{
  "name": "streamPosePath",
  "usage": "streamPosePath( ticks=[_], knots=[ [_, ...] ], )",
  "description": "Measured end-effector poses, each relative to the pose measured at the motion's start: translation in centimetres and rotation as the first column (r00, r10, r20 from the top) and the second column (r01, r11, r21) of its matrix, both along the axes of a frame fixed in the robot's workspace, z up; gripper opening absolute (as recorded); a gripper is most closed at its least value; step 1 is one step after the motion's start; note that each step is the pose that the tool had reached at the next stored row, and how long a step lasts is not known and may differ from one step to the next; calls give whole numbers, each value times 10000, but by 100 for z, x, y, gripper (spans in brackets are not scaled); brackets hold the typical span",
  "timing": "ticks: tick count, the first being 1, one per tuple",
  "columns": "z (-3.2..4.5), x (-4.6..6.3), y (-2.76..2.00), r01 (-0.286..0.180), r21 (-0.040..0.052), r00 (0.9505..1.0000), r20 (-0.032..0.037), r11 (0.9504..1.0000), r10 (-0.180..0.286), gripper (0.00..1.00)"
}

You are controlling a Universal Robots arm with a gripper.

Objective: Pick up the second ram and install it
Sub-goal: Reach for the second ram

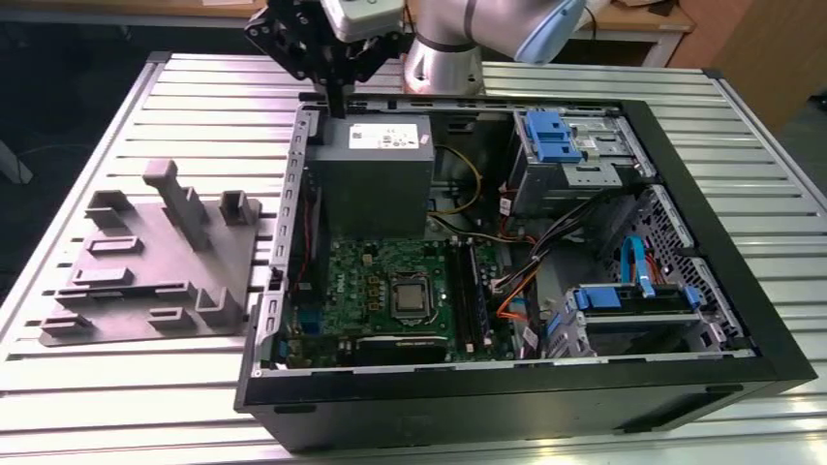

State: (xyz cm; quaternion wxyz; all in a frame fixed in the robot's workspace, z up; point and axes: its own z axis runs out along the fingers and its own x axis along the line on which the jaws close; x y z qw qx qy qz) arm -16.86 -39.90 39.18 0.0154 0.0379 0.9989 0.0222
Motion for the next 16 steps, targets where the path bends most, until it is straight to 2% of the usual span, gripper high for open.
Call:
streamPosePath(
  ticks=[8,10,16],
  knots=[
    [-10,-256,0,-1,0,10000,34,10000,1,10],
    [-16,-366,0,0,-1,10000,49,10000,0,10],
    [-51,-532,-4,0,0,10000,58,10000,0,10]
  ],
)
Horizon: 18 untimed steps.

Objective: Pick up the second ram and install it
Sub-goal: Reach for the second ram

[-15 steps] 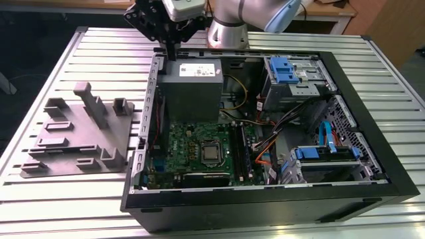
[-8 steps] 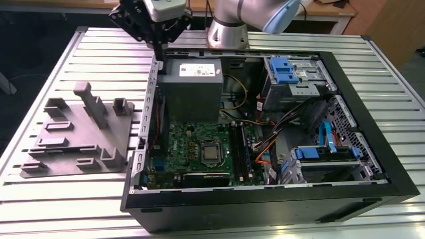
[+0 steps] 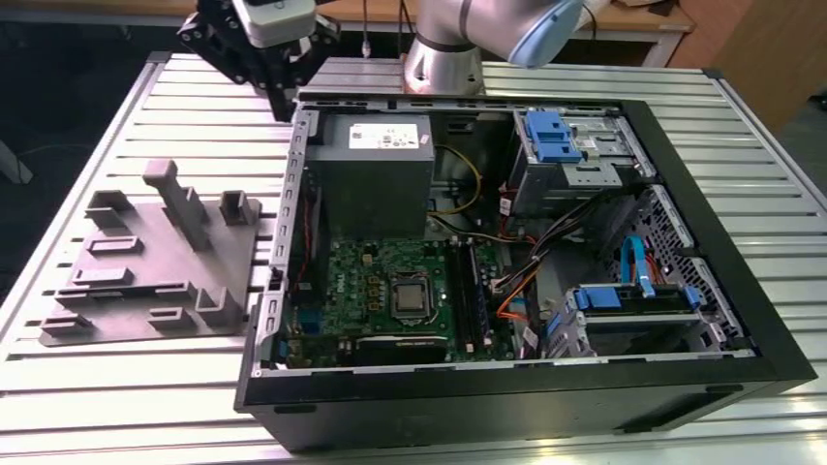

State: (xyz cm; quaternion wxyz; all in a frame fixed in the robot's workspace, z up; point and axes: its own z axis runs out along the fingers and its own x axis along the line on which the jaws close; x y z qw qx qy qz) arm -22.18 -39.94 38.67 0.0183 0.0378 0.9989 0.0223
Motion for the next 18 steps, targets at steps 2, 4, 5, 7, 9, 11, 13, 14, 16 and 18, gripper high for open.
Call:
streamPosePath(
  ticks=[2,4,5,7,9,11,13,14,16,18],
  knots=[
    [-14,-56,-3,0,-1,10000,-1,10000,0,10],
    [-28,-129,-6,-1,1,10000,2,10000,1,10],
    [-32,-168,-8,-2,0,10000,1,10000,2,10],
    [-41,-247,-10,1,0,10000,3,10000,-1,10],
    [-51,-318,-14,-1,-1,10000,2,10000,1,10],
    [-67,-375,-20,-1,0,10000,3,10000,1,10],
    [-85,-422,-30,-1,0,10000,3,10000,1,10],
    [-93,-445,-36,0,-1,10000,2,10000,0,10],
    [-111,-498,-52,0,-1,10000,2,10000,0,10],
    [-128,-572,-73,0,1,10000,3,10000,0,10]
  ],
)
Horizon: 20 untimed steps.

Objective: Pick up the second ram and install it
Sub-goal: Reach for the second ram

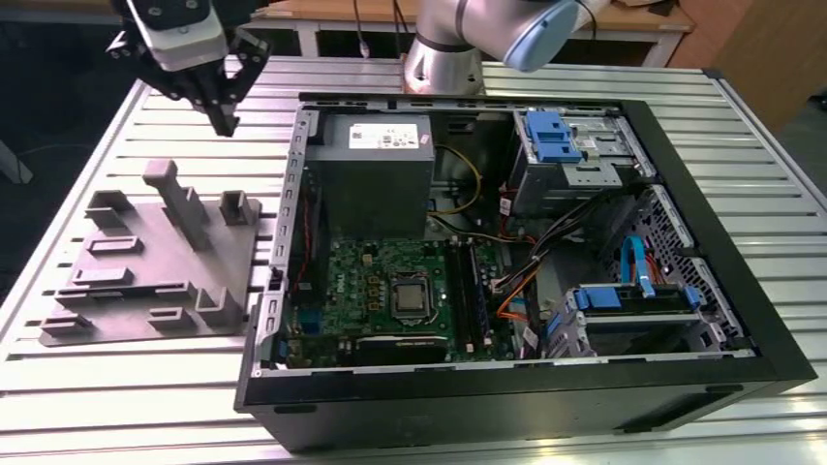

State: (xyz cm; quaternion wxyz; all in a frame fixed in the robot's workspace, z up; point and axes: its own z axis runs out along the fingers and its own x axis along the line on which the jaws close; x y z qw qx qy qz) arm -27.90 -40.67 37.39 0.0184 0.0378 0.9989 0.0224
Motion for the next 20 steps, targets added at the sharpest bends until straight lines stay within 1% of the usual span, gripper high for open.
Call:
streamPosePath(
  ticks=[4,11,15,17,20],
  knots=[
    [-32,-122,-61,0,-1,10000,0,10000,0,10],
    [-81,-248,-213,-1,-1,10000,-1,10000,1,10],
    [-112,-335,-285,-1,-2,10000,-1,10000,1,10],
    [-130,-385,-316,0,-1,10000,0,10000,0,10],
    [-162,-471,-340,-2,-1,10000,-1,10000,2,10]
  ],
)
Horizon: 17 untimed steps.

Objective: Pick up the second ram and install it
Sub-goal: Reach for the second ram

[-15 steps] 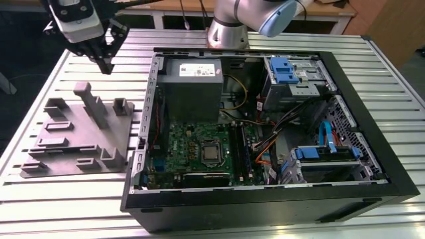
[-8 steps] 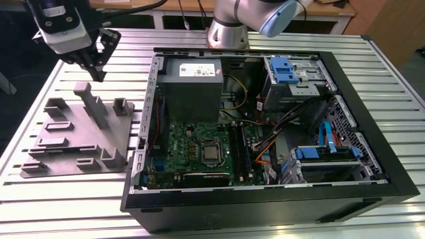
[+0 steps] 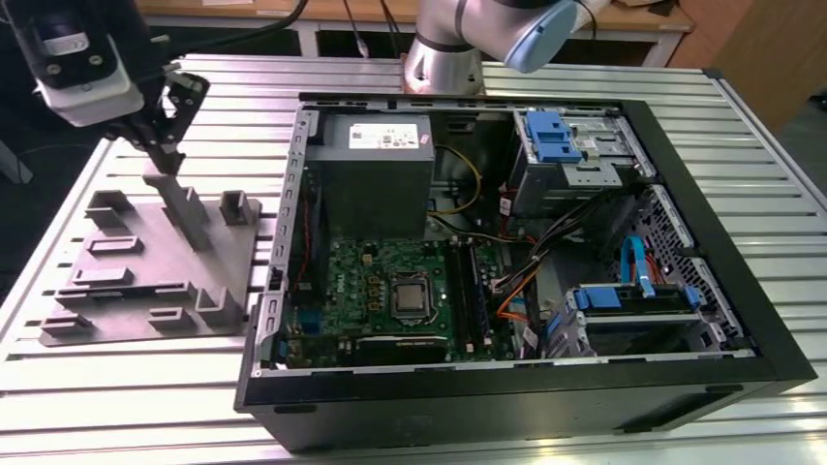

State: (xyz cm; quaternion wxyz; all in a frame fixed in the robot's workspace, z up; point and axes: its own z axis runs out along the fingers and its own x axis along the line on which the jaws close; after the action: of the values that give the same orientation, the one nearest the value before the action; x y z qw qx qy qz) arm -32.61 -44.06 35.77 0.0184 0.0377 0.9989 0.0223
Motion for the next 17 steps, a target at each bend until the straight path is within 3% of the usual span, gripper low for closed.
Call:
streamPosePath(
  ticks=[9,17],
  knots=[
    [-130,-244,-70,1,0,10000,0,10000,-1,10],
    [-275,-479,-96,0,0,10000,1,10000,0,10]
  ],
)
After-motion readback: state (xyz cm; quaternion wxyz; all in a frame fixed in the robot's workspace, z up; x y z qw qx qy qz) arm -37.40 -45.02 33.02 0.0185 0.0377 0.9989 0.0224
